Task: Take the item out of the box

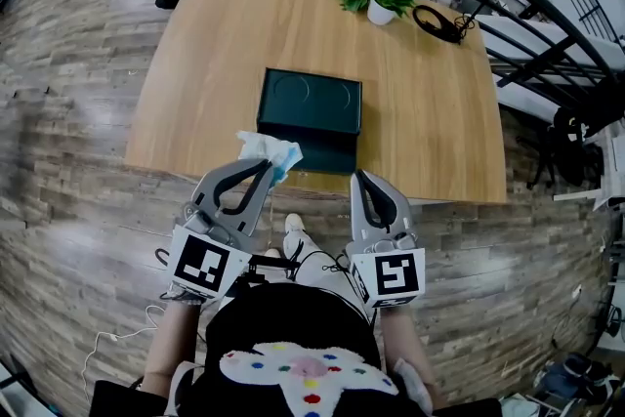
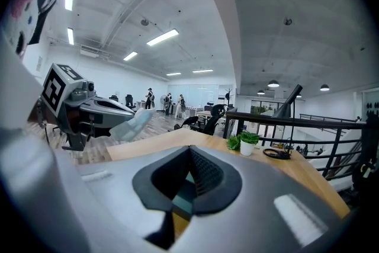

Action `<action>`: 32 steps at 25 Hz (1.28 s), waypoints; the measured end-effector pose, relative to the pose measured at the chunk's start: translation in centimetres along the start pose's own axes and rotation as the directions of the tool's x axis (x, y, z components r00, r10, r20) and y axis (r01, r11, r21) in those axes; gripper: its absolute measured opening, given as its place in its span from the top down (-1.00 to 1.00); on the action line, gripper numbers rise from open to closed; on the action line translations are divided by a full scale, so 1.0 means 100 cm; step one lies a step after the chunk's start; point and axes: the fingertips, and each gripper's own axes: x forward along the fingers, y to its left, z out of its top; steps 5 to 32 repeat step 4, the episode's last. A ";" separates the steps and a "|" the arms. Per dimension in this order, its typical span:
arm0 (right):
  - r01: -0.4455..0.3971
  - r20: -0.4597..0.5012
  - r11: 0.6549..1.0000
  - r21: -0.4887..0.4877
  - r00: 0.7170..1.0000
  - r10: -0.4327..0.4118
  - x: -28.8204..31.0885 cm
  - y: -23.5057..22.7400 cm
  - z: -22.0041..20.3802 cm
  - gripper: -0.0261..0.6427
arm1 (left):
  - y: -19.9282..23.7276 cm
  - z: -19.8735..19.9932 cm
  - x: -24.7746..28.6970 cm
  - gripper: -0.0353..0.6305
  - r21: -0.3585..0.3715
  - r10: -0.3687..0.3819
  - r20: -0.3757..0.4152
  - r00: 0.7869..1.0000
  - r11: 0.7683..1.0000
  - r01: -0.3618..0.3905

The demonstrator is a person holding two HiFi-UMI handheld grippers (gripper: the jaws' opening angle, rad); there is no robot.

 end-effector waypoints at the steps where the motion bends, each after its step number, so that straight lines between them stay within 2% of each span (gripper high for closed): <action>1: -0.001 -0.002 1.000 -0.003 1.000 0.001 0.001 0.000 0.000 0.90 | 0.001 0.000 0.000 0.87 -0.002 0.001 0.000 1.000 1.000 -0.001; 32: -0.005 -0.005 1.000 -0.012 1.000 0.005 0.004 -0.001 0.001 0.90 | 0.003 0.000 0.002 0.88 -0.011 0.005 0.001 1.000 1.000 -0.005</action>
